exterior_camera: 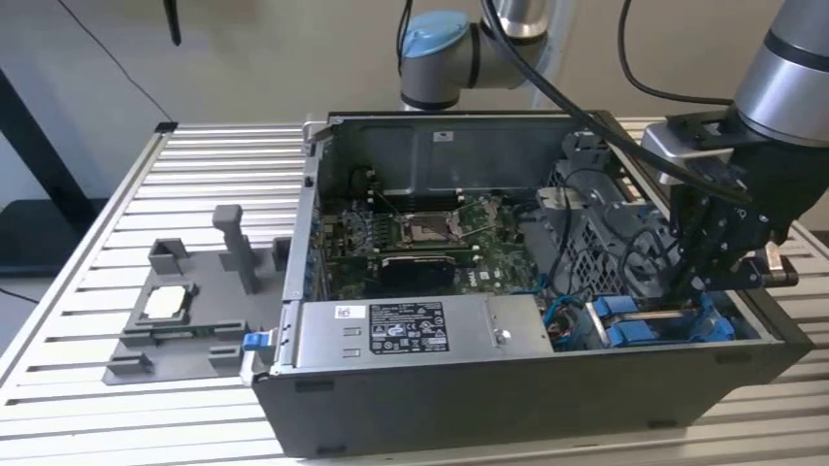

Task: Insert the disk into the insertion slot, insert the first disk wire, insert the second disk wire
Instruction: 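Insert the first disk wire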

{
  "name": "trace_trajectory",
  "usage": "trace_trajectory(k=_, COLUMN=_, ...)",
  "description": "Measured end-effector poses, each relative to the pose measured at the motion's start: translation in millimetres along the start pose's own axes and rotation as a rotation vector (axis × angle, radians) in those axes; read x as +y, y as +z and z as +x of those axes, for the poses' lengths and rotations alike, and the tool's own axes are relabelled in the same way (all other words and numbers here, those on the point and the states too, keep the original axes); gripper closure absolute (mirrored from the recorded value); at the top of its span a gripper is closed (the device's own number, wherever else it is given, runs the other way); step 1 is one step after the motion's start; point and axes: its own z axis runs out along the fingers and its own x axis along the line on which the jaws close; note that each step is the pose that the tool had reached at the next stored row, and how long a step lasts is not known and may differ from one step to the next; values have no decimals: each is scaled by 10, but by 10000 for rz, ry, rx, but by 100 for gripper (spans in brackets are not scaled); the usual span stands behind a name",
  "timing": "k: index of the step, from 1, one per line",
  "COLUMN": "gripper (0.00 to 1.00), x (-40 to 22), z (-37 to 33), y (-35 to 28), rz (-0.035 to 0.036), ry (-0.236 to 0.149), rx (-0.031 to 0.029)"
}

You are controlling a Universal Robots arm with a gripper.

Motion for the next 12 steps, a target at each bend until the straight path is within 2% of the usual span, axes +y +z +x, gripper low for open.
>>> trace_trajectory(k=12, gripper=81, x=1, z=0, y=6, rz=-3, ry=-376, rx=4)
